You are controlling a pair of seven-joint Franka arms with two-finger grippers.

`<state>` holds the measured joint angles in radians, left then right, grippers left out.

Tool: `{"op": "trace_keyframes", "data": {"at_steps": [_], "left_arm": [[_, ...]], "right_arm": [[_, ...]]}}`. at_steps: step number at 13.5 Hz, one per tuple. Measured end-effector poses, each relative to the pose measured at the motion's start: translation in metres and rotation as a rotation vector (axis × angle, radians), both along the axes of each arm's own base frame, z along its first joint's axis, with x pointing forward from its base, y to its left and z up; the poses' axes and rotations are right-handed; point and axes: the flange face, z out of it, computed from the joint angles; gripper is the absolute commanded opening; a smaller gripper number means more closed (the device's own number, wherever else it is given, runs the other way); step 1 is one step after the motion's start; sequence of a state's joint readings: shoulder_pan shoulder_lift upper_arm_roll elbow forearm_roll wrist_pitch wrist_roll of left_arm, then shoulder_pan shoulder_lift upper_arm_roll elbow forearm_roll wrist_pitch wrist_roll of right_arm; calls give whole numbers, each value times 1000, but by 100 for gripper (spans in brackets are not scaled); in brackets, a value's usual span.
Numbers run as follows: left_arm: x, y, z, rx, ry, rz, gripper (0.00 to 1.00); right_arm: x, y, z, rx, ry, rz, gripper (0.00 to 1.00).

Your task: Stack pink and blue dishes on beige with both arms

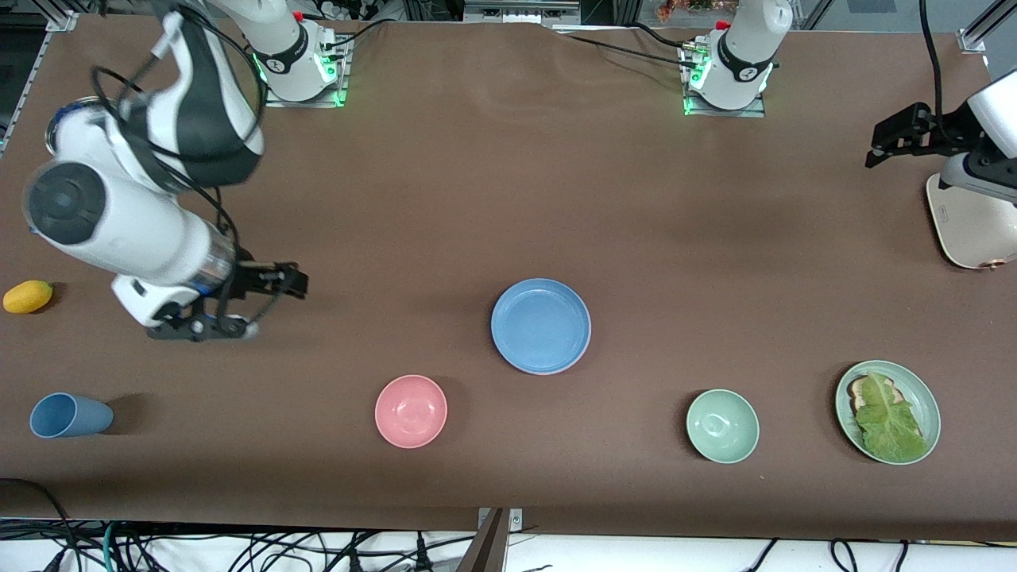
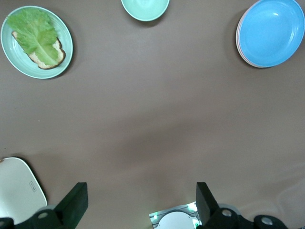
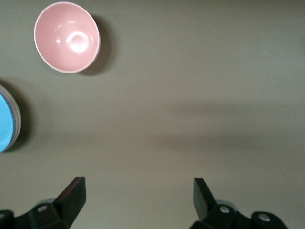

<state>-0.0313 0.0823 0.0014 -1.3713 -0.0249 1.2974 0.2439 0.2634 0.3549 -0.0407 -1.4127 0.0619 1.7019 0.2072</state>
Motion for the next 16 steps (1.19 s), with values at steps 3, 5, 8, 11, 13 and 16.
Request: {"op": "trace_keyframes", "data": {"at_steps": [3,5,8,11,13,16], "left_arm": [[-3,11,-3,7,9,56,100],[-3,12,-3,23,11,153,100],[-3,10,-3,30,11,192,100],[-3,12,-3,31,11,205,100],[-2,16,-4,32,12,212,100],[-2,16,-6,32,16,212,100]], "right_arm": [[-39,-27,56,2,28,6,100],[-60,-48,87,7,34,32,100],[-81,-72,113,12,48,45,100],[-88,-79,123,8,49,43,100],[-88,-79,122,7,50,41,100],[-87,-81,122,3,50,38,100]]}}
